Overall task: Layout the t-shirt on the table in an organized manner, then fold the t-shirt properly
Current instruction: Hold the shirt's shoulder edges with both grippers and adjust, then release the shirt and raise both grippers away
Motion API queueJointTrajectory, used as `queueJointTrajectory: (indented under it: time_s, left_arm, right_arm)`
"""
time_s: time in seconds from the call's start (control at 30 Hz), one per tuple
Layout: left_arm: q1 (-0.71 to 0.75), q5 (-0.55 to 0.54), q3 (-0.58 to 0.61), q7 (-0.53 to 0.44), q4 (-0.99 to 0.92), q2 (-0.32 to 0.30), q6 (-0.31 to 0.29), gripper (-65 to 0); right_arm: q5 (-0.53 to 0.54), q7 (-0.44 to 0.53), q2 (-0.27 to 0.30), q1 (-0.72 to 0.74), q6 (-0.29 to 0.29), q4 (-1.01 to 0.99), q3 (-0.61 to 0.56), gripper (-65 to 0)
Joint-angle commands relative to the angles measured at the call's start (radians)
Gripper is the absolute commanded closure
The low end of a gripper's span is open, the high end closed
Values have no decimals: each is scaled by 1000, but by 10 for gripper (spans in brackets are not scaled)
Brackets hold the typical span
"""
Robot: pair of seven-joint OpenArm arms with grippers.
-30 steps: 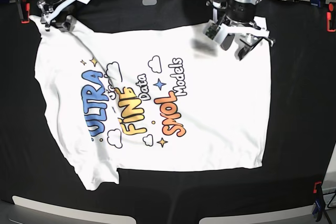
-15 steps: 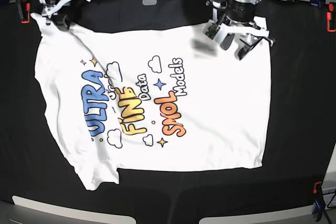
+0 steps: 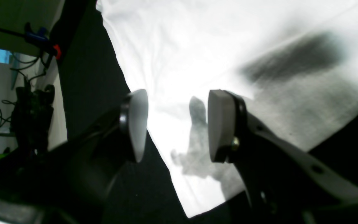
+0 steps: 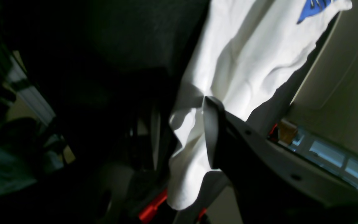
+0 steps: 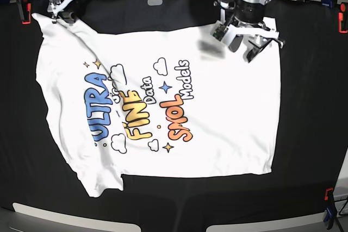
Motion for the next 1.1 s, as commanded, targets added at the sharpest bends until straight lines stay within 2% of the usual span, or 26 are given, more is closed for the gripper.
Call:
queueJointTrajectory:
  time_s: [0.0, 0.07, 0.47, 0.57, 0.7, 0.83, 0.97, 1.07]
  left_arm:
    - [0, 18, 0, -16, 20, -1, 26, -284]
    - [0, 18, 0, -16, 20, -1, 26, -284]
    - [0, 18, 0, -16, 20, -1, 26, -284]
    - [0, 18, 0, -17, 20, -1, 26, -284]
    - [0, 18, 0, -16, 20, -1, 26, -284]
    - [0, 18, 0, -16, 20, -1, 26, -284]
    - [0, 18, 0, -16, 20, -1, 26, -284]
    - [0, 18, 0, -16, 20, -1, 26, -284]
  right_arm:
    - [-11, 0, 4, 3, -21, 9, 4, -220]
    - [-12, 0, -4, 16, -37, 9, 4, -220]
    - [1, -14, -6, 35, -37, 9, 4, -214]
    - [45, -14, -6, 35, -37, 9, 4, -124]
    - [36, -14, -18, 34, -38, 9, 3, 0]
    - [-6, -34, -34, 23, -63, 19, -5, 0]
    - [-85, -164, -34, -10, -149, 70, -83, 0]
    - [-127, -200, -34, -27, -158, 100, -165, 0]
